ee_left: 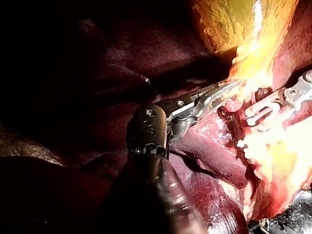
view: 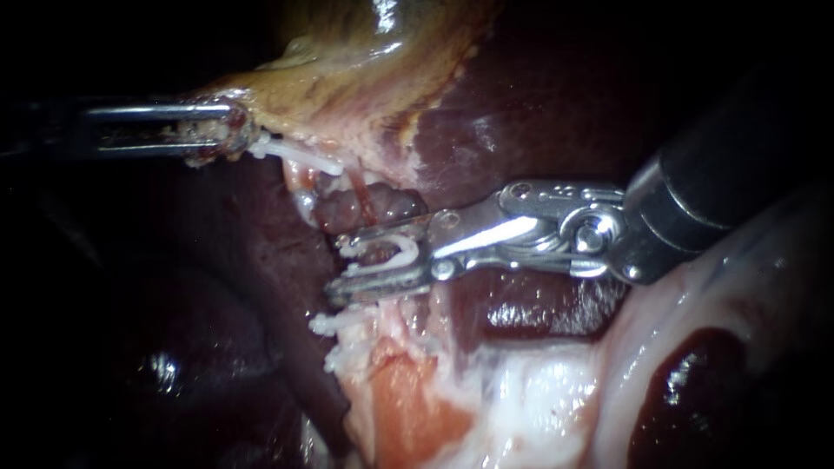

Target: Clipping third clip right tube

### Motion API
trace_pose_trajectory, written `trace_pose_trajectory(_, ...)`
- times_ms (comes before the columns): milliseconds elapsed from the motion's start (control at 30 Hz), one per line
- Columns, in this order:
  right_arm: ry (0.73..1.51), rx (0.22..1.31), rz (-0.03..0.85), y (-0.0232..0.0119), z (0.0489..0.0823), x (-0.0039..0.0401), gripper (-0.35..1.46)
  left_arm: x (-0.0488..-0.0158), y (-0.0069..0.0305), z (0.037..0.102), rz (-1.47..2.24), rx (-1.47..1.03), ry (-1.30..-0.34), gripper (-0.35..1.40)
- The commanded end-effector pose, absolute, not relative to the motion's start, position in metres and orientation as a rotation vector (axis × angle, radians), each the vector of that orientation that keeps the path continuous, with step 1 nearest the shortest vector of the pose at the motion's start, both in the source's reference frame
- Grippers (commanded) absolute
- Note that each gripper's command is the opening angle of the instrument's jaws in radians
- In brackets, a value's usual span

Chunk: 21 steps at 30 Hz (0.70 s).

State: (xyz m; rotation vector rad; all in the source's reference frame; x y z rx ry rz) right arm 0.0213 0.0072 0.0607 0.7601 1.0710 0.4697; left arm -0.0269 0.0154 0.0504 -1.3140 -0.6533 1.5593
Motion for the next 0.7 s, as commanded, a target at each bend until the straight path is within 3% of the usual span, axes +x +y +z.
trace_pose_trajectory(33,1.071,0.761,0.469,0.0072,0.0605,0.0213,0.3,-0.0268,0.0154,0.0504,1.559,-1.314,-0.653,-0.35)
trace_pose_trajectory(300,1.09,0.781,0.486,0.0072,0.0585,0.0215,0.47,-0.0268,0.0154,0.0504,1.56,-1.314,-0.654,-0.35)
trace_pose_trajectory(700,1.115,0.819,0.491,0.0073,0.0533,0.0198,0.49,-0.0263,0.0154,0.0503,1.56,-1.314,-0.657,-0.35)
